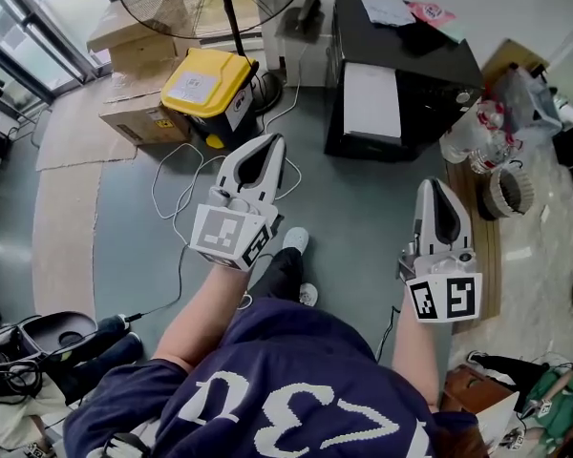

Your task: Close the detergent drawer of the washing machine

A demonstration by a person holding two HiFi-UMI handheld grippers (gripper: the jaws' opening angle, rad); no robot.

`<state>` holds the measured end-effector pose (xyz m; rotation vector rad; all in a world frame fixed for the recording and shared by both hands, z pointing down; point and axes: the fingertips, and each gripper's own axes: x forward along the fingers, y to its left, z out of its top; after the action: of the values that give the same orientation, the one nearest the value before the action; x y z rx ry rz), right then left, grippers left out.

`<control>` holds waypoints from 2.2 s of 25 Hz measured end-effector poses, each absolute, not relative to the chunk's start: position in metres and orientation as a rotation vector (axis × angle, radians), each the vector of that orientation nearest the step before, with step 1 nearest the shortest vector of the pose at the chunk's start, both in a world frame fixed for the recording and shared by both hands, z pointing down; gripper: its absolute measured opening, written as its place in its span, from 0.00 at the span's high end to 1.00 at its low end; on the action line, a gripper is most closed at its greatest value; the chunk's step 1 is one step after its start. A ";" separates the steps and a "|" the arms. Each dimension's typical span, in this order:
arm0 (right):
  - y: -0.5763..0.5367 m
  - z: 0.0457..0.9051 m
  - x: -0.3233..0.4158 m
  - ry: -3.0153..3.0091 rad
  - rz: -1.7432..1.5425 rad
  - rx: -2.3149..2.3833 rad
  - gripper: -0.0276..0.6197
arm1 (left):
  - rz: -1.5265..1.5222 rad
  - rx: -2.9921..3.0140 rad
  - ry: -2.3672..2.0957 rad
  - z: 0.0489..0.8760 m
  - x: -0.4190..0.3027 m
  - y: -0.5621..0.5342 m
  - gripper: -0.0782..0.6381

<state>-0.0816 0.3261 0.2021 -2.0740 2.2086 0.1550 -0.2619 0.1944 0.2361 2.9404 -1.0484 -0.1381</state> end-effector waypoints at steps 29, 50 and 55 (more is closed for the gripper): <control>0.068 0.223 0.048 2.089 0.090 -2.254 0.93 | -0.098 2.956 -0.791 0.268 -0.103 -0.080 0.87; -0.016 0.249 0.178 2.374 0.037 -1.927 0.93 | -0.128 2.860 -1.162 0.278 -0.005 -0.118 0.86; -0.027 0.264 0.179 2.392 -0.017 -1.924 0.93 | -0.091 2.852 -1.130 0.290 -0.004 -0.131 0.86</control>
<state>0.1785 -0.0269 0.2642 -1.9240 2.3917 -0.0170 -0.0037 -0.1312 0.2902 2.8516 -1.1296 -0.0914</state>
